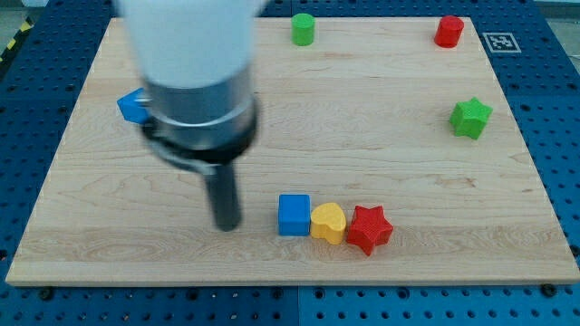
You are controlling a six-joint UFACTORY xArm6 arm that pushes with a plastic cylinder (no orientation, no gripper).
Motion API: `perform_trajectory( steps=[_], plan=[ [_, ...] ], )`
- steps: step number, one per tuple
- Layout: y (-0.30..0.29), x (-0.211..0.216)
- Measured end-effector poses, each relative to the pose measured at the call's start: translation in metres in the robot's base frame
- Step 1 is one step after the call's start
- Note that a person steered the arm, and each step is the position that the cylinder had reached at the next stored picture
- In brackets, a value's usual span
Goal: Push the blue triangle towards the bottom
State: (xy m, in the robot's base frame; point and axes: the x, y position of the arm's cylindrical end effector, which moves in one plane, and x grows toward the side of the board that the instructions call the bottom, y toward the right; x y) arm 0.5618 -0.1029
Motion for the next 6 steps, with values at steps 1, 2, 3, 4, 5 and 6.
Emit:
perform_trajectory(
  steps=[1, 2, 3, 4, 5, 6],
  plan=[
    [-0.083, -0.005],
    [-0.119, -0.052],
    [-0.129, -0.125],
    [-0.141, -0.164],
    [-0.146, -0.165],
    [-0.147, -0.183]
  ],
)
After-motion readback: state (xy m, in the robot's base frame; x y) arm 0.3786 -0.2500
